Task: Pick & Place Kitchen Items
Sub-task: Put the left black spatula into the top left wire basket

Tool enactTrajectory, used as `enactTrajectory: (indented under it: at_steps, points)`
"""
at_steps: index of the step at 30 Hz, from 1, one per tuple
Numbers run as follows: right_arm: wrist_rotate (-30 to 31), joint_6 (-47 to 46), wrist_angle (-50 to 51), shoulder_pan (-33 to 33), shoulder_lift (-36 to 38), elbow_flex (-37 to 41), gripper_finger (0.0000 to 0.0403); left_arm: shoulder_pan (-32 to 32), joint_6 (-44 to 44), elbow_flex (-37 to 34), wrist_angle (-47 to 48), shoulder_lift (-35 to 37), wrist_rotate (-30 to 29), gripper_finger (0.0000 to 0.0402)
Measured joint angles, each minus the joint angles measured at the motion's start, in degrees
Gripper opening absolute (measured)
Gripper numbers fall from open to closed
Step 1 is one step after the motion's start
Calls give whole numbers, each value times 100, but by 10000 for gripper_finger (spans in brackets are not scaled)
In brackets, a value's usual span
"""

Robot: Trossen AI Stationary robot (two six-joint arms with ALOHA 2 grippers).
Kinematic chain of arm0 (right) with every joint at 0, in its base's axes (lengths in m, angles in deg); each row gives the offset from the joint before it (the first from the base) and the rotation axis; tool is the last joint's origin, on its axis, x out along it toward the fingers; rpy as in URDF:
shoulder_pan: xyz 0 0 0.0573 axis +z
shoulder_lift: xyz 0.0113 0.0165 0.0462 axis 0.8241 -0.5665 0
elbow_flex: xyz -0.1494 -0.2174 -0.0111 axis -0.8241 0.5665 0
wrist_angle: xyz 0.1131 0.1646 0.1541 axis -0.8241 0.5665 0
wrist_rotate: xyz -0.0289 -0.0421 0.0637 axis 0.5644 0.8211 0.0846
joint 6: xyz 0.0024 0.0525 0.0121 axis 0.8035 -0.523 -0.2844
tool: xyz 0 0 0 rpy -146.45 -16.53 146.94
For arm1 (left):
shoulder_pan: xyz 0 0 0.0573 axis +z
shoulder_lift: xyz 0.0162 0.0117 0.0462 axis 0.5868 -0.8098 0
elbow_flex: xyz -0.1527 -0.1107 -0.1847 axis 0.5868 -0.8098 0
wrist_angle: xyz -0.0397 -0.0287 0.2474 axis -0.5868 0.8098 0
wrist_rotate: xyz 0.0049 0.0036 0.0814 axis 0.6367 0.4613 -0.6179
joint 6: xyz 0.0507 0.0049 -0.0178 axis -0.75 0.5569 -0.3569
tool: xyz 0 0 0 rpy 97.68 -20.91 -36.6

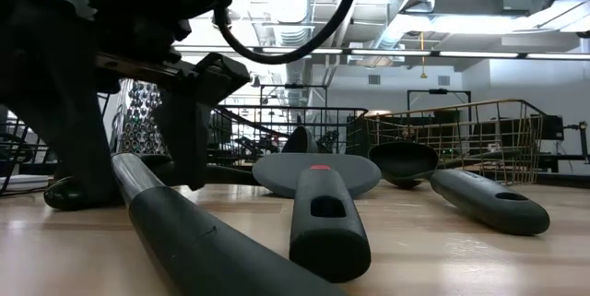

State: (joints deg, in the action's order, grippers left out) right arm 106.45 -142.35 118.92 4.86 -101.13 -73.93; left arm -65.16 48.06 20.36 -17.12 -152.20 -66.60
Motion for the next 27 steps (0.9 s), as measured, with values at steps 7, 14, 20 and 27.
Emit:
enactTrajectory:
  at_steps: [7, 14, 20, 27]
  points:
    - [0, -2, -40, 0, 0, 0, 317, 28, -22, -116, 9, 0, 19, 184]
    - [0, -7, -40, -7, 0, 0, 317, 44, 52, -237, 13, 0, 22, 133]
    - [21, -46, -42, -15, 0, 0, 317, 72, -32, -237, 22, 14, -25, 46]
    - [195, -60, -47, -15, 2, 2, 317, 72, 45, -255, -158, 96, -107, 38]
